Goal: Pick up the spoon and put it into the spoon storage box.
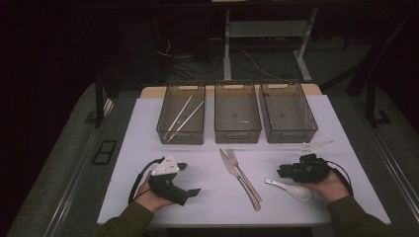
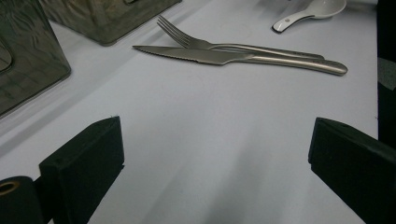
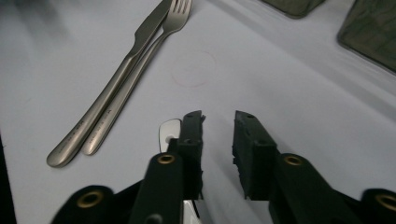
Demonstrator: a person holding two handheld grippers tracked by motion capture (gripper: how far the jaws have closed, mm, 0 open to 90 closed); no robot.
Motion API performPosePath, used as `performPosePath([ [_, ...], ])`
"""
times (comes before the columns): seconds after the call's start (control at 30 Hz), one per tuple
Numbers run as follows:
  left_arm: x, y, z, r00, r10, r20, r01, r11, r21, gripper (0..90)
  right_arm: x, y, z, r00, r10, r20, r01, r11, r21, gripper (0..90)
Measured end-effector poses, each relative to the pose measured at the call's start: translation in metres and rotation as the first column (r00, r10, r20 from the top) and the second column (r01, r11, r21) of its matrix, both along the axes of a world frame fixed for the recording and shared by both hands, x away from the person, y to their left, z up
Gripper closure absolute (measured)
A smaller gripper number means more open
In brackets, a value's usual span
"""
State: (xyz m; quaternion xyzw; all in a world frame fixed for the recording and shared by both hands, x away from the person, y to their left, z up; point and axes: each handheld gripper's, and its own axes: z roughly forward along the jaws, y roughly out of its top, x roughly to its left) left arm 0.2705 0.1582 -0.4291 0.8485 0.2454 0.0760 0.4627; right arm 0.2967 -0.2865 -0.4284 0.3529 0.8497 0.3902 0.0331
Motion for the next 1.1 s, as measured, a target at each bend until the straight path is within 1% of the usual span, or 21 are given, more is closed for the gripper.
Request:
performPosePath([
  [0.07, 0.0, 0.001, 0.0, 1.0, 0.003, 0.001, -0.003, 1.0, -0.004, 2.0, -0.004, -0.006, 0.002, 1.0, -0.004, -0.002, 0.004, 1.0, 0.008, 61.5],
  [0.17, 0.002, 0.002, 0.0, 1.0, 0.008, 0.0, -0.008, 0.9999, -0.014, 1.5, -0.012, -0.016, 0.002, 1.0, -0.008, -0.005, 0.008, 1.0, 0.009, 53.5],
  [0.3, 0.002, 0.002, -0.001, 0.9999, 0.011, 0.002, -0.011, 0.9999, -0.013, 0.4, -0.022, -0.024, 0.0, 1.0, -0.006, -0.004, 0.006, 1.0, -0.011, 49.4],
  [0.37, 0.002, 0.001, -0.001, 0.9999, 0.011, 0.004, -0.011, 0.9998, -0.015, 0.0, -0.026, -0.027, 0.0, 1.0, -0.008, -0.002, 0.008, 1.0, -0.012, 48.8],
  [0.43, 0.002, 0.002, -0.001, 1.0, 0.005, 0.006, -0.005, 1.0, -0.006, 0.0, -0.029, -0.029, 0.001, 0.9999, -0.01, 0.003, 0.01, 1.0, -0.01, 47.9],
  [0.57, 0.003, 0.002, -0.002, 1.0, 0.004, 0.004, -0.004, 1.0, 0.003, 0.0, -0.033, -0.032, -0.002, 1.0, -0.003, 0.004, 0.003, 1.0, -0.026, 47.9],
  [0.77, 0.003, 0.002, -0.002, 1.0, 0.009, -0.002, -0.009, 0.9999, 0.005, 0.0, -0.037, -0.032, -0.007, 0.9999, 0.01, -0.006, -0.011, 0.999, -0.05, 48.5],
  [0.87, 0.003, 0.002, -0.002, 0.9999, 0.01, -0.002, -0.01, 0.9999, 0.002, 0.0, -0.039, -0.03, -0.011, 0.9995, 0.023, -0.021, -0.024, 0.997, -0.074, 48.5],
  [0.9, 0.003, 0.002, -0.002, 0.9999, 0.011, -0.002, -0.011, 0.9999, 0.003, 0.0, -0.039, -0.029, -0.012, 0.9995, 0.029, -0.014, -0.03, 0.996, -0.084, 48.5],
  [1.03, 0.003, 0.002, -0.002, 0.9999, 0.013, -0.003, -0.013, 0.9999, 0.004, 0.0, -0.04, -0.027, -0.014, 0.9988, 0.046, -0.016, -0.047, 0.992, -0.118, 50.8],
  [1.1, 0.003, 0.002, -0.002, 0.9999, 0.013, -0.003, -0.013, 0.9999, 0.004, 0.0, -0.042, -0.025, -0.014, 0.9987, 0.051, -0.004, -0.051, 0.99, -0.135, 51.6],
])
